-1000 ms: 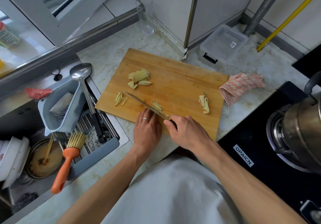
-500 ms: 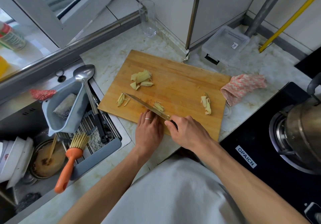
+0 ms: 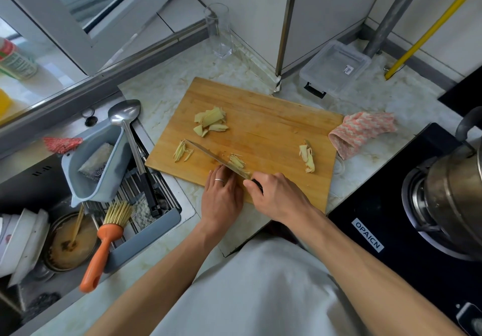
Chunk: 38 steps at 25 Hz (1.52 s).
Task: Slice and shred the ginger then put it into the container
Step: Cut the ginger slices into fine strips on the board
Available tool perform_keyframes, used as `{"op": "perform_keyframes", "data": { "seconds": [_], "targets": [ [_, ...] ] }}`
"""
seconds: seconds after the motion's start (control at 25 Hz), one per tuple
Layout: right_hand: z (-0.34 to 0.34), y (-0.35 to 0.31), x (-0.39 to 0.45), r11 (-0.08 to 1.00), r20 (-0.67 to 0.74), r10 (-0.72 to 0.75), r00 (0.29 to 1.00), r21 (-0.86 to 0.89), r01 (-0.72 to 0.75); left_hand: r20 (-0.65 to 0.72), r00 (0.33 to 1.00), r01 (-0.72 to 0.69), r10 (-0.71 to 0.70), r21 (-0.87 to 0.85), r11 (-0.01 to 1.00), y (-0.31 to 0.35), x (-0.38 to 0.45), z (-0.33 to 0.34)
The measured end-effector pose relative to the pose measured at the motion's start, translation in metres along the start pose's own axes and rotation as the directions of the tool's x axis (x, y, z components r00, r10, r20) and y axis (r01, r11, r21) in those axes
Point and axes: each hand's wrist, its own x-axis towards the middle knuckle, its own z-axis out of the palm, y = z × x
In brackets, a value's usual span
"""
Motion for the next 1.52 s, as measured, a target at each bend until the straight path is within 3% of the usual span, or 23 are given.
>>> {"op": "perform_keyframes", "data": {
  "seconds": [1.52],
  "targets": [
    [-0.004,-0.009,-0.001,0.999,0.017,0.011,1.000,0.030,-0.012,0.082,0.994,0.077,-0.078,0.013,0.997,0.008,0.000,-0.009]
  ]
}}
